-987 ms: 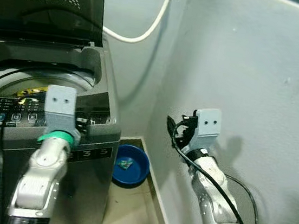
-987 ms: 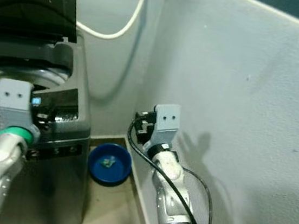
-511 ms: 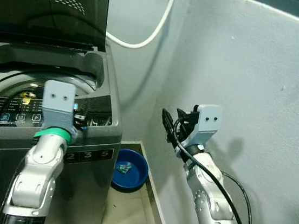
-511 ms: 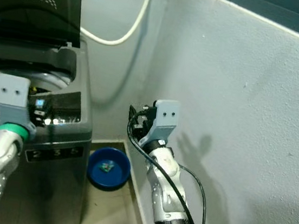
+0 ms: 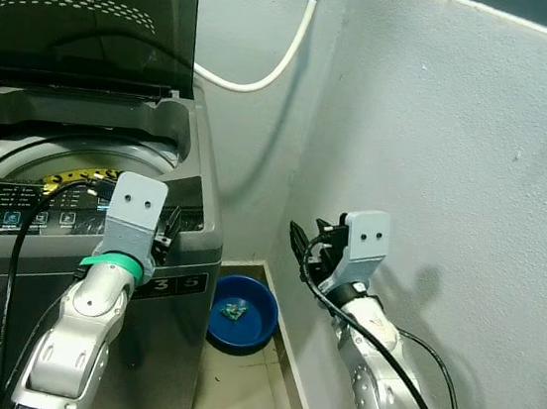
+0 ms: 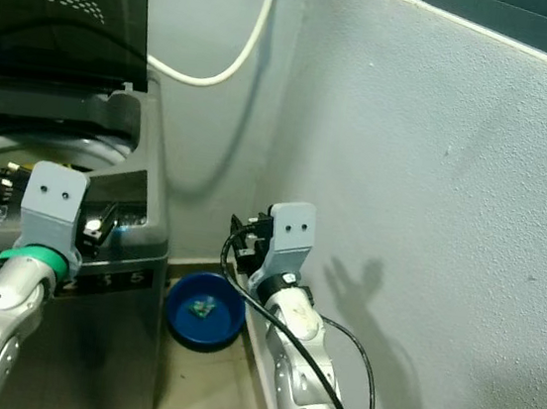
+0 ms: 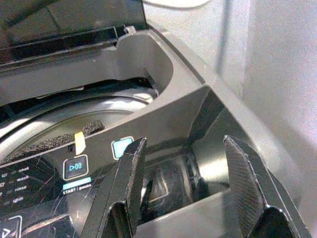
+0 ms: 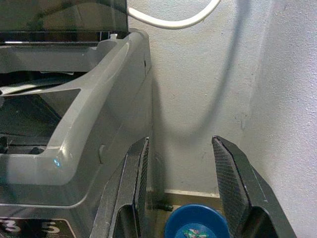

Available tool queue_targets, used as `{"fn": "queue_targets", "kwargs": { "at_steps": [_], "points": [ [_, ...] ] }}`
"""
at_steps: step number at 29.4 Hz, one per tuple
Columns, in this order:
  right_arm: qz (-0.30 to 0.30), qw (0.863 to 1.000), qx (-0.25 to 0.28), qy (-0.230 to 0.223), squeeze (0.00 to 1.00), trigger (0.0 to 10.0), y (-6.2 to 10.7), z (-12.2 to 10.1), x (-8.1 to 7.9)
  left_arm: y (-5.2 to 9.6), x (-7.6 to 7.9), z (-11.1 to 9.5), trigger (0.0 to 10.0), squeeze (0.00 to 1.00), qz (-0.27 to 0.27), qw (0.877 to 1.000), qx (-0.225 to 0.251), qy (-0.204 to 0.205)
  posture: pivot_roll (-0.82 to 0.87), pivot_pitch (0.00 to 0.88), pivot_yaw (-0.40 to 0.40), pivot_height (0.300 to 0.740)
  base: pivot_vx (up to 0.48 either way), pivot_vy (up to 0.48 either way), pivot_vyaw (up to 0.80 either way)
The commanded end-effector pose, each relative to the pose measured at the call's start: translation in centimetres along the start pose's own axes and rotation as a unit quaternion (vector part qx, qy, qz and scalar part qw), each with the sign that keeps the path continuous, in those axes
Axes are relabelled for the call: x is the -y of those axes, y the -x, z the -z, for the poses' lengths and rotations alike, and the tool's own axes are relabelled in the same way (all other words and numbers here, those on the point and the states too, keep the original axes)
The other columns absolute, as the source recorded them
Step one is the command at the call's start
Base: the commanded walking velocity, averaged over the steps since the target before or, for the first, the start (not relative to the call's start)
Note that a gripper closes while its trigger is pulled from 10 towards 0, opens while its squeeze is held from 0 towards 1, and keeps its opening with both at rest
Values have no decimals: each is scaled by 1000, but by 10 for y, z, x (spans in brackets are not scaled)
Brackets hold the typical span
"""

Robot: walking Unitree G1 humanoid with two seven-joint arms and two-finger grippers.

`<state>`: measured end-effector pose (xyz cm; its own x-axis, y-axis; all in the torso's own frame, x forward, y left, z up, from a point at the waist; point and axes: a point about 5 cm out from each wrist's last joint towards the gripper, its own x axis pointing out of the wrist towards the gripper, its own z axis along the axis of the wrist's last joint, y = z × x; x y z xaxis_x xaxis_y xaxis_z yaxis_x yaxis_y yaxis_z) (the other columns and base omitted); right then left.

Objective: Clothes washing

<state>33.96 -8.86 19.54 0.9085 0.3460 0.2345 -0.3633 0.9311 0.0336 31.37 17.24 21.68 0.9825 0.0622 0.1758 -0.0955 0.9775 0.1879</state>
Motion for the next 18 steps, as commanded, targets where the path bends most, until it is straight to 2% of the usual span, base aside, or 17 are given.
{"fn": "queue_targets", "kwargs": {
  "at_steps": [1, 2, 7, 8, 12, 14, 18],
  "points": [
    [-2, 1000, -4, 1, 0, 10000, -1, 1, 2, 3, -1, 2, 10000, 0, -9, 1000, -4, 0, 76, 34, -59, 740, 0, 0, 0],
    [-9, 1000, -5, 6, 0, 10000, -4, 0, 2, 4, -1, 1, 10000, 0, -17, 1000, -2, 4, 69, 33, -102, 740, 0, 0, 0],
    [-14, 1000, -7, 13, 0, 10000, -6, -1, 2, 6, -2, 1, 10000, 0, -24, 1000, -2, 7, 68, 33, -108, 740, 0, 0, 0],
    [-19, 1000, -8, 19, 0, 10000, -8, -3, 3, 8, -3, 2, 10000, 0, -30, 999, -3, 14, 63, 35, -137, 740, 0, 0, 0],
    [-22, 999, -9, 23, 0, 10000, -10, -3, 3, 11, -1, 2, 10000, 0, -29, 999, -4, 19, 60, 38, -143, 740, 0, 0, 0],
    [-25, 999, -10, 33, 0, 10000, -11, -3, 3, 13, 4, 4, 10000, 0, -17, 999, -8, 31, 52, 43, -130, 740, 0, 0, 0],
    [-23, 999, -11, 29, 0, 10000, -9, -3, 2, 13, 6, 5, 10000, 0, -11, 1000, -10, 25, 48, 42, -121, 740, 0, 0, 0]
  ]
}}
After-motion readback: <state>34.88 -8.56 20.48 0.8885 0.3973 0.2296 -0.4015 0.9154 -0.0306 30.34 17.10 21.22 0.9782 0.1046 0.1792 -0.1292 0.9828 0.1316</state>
